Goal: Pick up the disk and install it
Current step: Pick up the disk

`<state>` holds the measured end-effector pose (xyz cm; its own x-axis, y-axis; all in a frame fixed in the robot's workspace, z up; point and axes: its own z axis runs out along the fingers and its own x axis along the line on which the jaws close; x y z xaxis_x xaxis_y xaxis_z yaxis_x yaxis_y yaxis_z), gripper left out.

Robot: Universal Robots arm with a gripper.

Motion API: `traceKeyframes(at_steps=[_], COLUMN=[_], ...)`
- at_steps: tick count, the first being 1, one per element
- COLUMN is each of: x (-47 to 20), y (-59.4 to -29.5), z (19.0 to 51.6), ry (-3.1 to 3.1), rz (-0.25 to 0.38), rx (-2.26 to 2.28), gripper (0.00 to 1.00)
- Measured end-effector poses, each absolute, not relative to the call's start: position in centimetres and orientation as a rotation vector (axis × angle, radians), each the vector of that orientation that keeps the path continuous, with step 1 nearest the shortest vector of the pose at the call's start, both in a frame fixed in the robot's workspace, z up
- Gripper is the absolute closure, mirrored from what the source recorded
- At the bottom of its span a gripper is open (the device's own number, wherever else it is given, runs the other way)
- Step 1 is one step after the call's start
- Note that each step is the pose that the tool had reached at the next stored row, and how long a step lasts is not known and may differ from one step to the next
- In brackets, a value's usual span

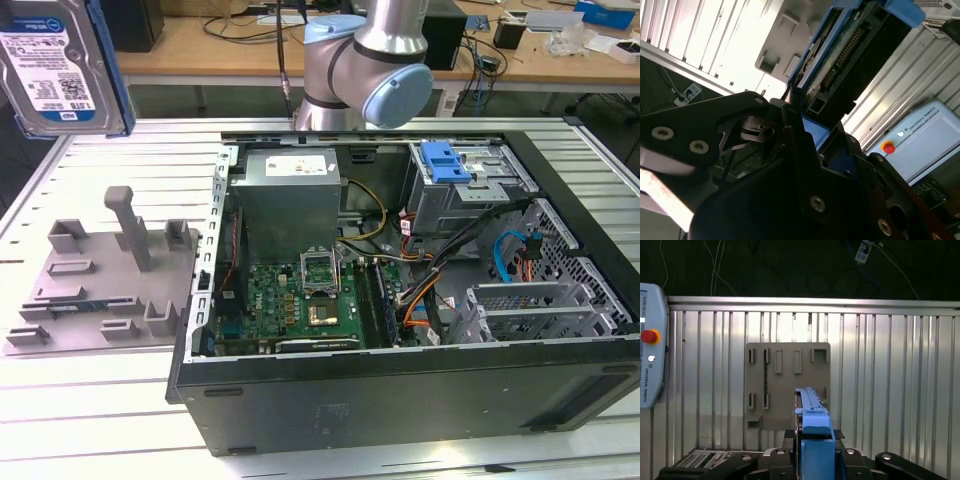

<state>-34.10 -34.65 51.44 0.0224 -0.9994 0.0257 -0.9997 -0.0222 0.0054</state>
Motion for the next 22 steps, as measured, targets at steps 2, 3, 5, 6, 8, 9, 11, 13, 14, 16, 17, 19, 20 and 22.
traceKeyframes(at_steps=[2,3,5,6,8,9,11,13,14,16,17,19,20,22], x=[-33.1,-32.8,-32.1,-31.7,-30.9,-30.4,-29.2,-28.5,-28.1,-27.3,-27.0,-26.1,-25.8,-25.1], y=[-35.1,-35.3,-35.6,-35.8,-36.1,-36.3,-36.7,-37.0,-37.1,-37.4,-37.5,-37.8,-37.9,-38.1], z=[51.4,51.4,51.4,51.4,51.4,51.4,51.4,51.4,51.4,51.4,51.4,51.4,51.4,51.4], ry=[-2.181,-2.182,-2.182,-2.182,-2.183,-2.183,-2.183,-2.183,-2.183,-2.183,-2.183,-2.184,-2.183,-2.183], rz=[0.022,0.021,0.02,0.019,0.019,0.019,0.018,0.018,0.018,0.018,0.018,0.018,0.018,0.018], rx=[2.231,2.231,2.232,2.232,2.232,2.233,2.232,2.233,2.233,2.233,2.233,2.233,2.233,2.233], gripper=[0.63,0.63,0.63,0.63,0.63,0.63,0.63,0.63,0.63,0.63,0.63,0.63,0.63,0.63])
